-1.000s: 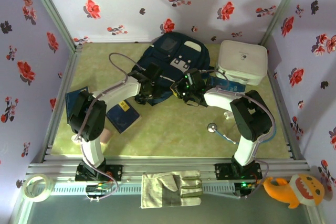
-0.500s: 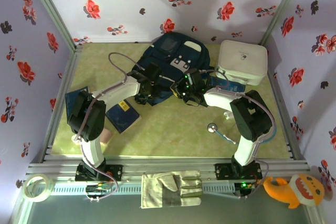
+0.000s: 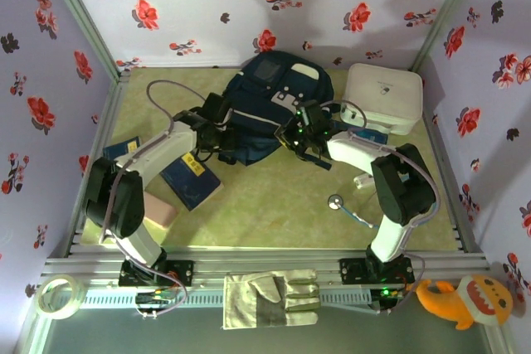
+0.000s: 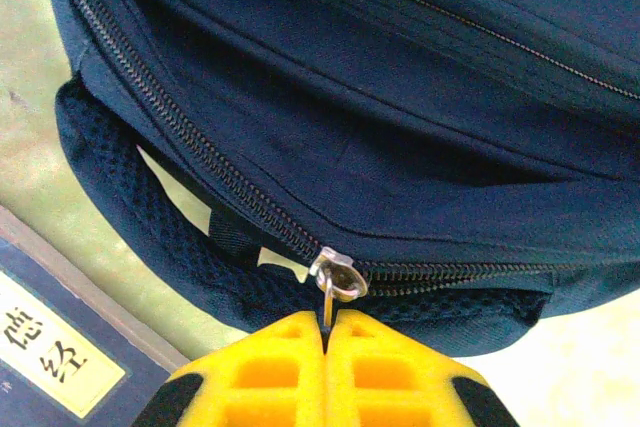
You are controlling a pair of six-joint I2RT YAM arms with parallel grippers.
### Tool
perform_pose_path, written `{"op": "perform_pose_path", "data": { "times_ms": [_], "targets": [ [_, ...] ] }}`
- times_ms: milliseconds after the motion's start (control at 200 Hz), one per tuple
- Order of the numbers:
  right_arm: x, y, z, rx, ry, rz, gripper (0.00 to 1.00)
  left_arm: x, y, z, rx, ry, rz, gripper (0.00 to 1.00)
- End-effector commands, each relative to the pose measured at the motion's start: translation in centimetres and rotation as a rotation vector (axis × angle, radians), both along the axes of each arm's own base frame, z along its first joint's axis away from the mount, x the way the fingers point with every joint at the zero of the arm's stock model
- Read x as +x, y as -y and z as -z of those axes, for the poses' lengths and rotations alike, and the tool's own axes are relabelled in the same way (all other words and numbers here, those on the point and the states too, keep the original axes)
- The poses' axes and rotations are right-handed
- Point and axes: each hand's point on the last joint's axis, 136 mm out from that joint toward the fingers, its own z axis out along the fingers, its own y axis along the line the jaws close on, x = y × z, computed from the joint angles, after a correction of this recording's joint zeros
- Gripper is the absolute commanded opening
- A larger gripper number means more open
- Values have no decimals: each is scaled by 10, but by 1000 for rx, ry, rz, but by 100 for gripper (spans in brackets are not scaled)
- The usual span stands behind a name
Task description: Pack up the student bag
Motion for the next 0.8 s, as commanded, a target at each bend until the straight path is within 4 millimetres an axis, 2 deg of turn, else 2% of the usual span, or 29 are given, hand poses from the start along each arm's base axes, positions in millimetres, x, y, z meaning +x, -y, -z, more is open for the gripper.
{"op": "perform_pose_path", "data": {
  "times_ms": [0,155,245,315,440,540,610,720,795],
  "targets": [
    [37,17,-34,-41,151,53,16,-12,-11,-21,0,25,62,0],
    [49,-9,-60,31,220,-43,18,-27,8,-50,-111,73,147,0],
    [58,-25,-73,47,247,-121,19,-38,18,-56,-112,77,197,0],
    [66,-30,-71,20,256,-161,19,-43,23,-56,-118,66,200,0],
    [80,-8,-51,-47,210,-117,24,-49,43,-47,-141,38,225,0],
    [82,18,-39,-60,162,-41,38,-53,65,-37,-153,14,258,0],
    [76,34,-38,-73,158,-3,49,-52,79,-30,-162,3,271,0],
    [59,54,-49,-105,169,43,65,-47,96,-24,-180,-11,281,0],
    [45,61,-51,-102,157,69,72,-43,106,-23,-191,-13,294,0]
  ]
}}
